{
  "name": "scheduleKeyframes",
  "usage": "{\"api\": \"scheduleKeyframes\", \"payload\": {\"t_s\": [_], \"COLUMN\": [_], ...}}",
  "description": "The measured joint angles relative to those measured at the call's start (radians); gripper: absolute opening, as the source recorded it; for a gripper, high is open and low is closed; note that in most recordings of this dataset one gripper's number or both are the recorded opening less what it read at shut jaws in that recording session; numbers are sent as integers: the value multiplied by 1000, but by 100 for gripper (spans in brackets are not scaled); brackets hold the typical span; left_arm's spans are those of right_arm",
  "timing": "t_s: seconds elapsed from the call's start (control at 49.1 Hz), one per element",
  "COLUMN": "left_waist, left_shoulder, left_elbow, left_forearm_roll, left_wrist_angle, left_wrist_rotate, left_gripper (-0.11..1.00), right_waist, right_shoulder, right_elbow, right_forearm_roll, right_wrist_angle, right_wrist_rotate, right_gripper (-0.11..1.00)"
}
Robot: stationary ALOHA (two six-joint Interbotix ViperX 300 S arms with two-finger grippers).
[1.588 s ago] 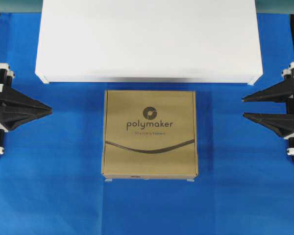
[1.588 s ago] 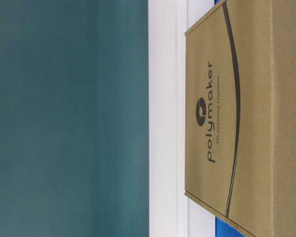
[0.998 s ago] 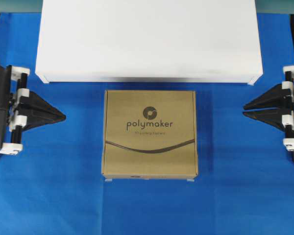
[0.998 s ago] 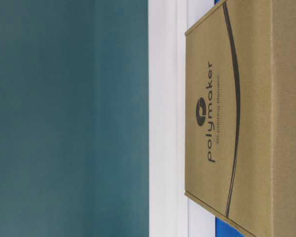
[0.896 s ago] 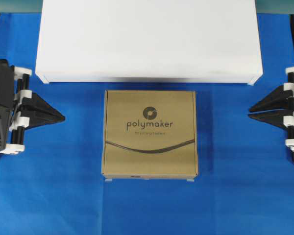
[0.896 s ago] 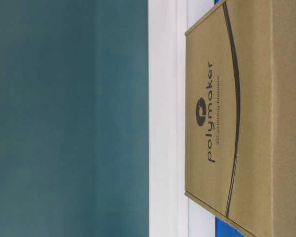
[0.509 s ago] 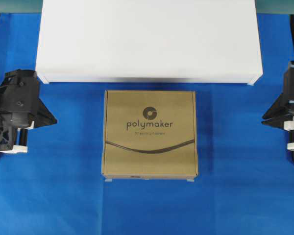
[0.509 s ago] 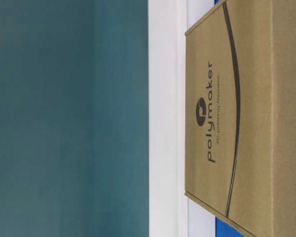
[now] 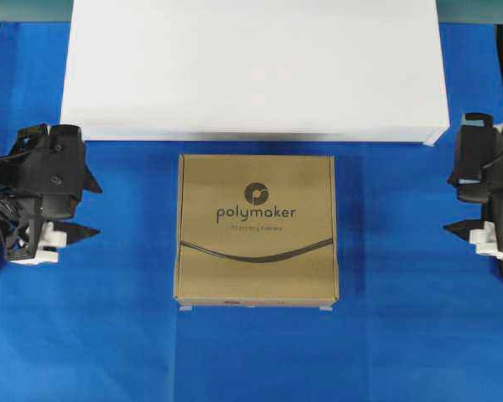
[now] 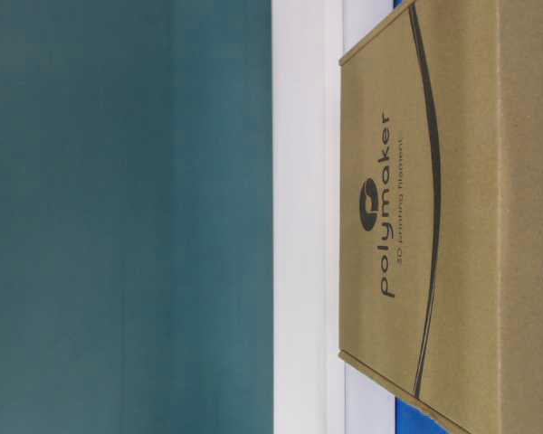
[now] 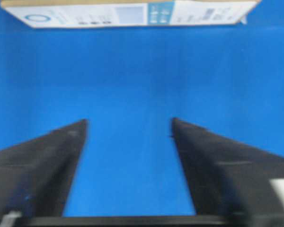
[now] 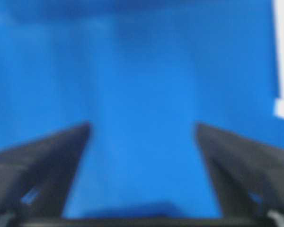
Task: Place the cardboard box on the stand after clamping it between your arms.
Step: 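Move left and right grippers inward to the box's left and right sides, then press both grippers inward to clamp the polymaker box between them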
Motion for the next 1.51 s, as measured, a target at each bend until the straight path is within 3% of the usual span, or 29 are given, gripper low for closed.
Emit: {"api": "scheduleKeyframes", "payload": {"t_s": [0.061, 0.265, 0.733, 1.018, 1.507], "left_waist": [5, 11, 8, 8, 8], "left_shoulder": [9, 61, 331, 440, 549], "left_elbow": [9, 26, 15, -32, -89], "left_forearm_roll": [2, 0, 0, 0, 0], "left_wrist_angle": [-11, -89, -322, -347, -416], "left_wrist_rotate": [-9, -21, -26, -41, -32], "left_gripper": [88, 86, 86, 86, 86], "right_waist": [-5, -18, -18, -3, 12], "right_shoulder": [12, 81, 377, 569, 739], "right_elbow": [-2, 0, 34, -41, -150], "right_forearm_roll": [-3, -9, -9, -9, -9], "right_wrist_angle": [-2, -38, -388, -505, -592], "right_wrist_rotate": [2, 2, 0, -2, 0], "right_gripper": [100, 99, 99, 99, 99]}}
